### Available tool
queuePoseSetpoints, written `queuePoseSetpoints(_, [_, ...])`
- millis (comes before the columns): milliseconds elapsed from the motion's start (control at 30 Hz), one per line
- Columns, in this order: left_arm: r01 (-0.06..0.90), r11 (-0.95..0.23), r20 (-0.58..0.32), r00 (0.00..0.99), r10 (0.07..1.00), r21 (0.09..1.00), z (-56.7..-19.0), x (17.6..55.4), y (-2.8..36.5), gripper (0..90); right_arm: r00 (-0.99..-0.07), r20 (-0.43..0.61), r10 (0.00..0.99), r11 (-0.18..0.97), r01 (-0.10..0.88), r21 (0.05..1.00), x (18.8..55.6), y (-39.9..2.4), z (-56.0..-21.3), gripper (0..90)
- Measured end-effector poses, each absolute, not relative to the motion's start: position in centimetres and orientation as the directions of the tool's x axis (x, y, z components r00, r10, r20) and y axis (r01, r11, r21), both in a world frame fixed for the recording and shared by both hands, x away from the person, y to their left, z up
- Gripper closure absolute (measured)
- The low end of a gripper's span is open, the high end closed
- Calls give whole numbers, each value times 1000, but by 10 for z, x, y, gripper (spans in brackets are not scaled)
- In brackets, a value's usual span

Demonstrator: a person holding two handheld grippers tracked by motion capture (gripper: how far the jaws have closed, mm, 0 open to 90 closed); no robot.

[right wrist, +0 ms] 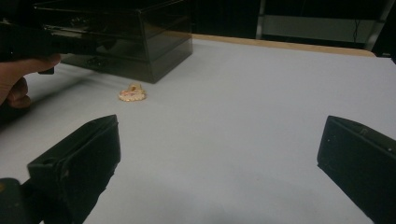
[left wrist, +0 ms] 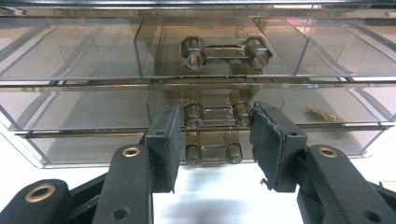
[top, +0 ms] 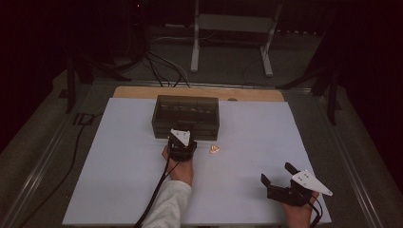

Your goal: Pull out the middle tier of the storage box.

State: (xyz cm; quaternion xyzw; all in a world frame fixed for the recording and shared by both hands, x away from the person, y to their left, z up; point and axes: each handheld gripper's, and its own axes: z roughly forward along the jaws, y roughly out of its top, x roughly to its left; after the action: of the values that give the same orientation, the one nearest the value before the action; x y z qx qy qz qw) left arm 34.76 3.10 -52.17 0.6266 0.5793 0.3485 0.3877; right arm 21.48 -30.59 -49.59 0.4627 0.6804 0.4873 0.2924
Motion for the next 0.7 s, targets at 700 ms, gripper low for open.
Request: queuePoseSetpoints(700, [462, -4, -6, 21, 1000, 887, -520, 349, 22, 575, -394, 54, 918, 93, 346, 934, 215, -307, -496, 1])
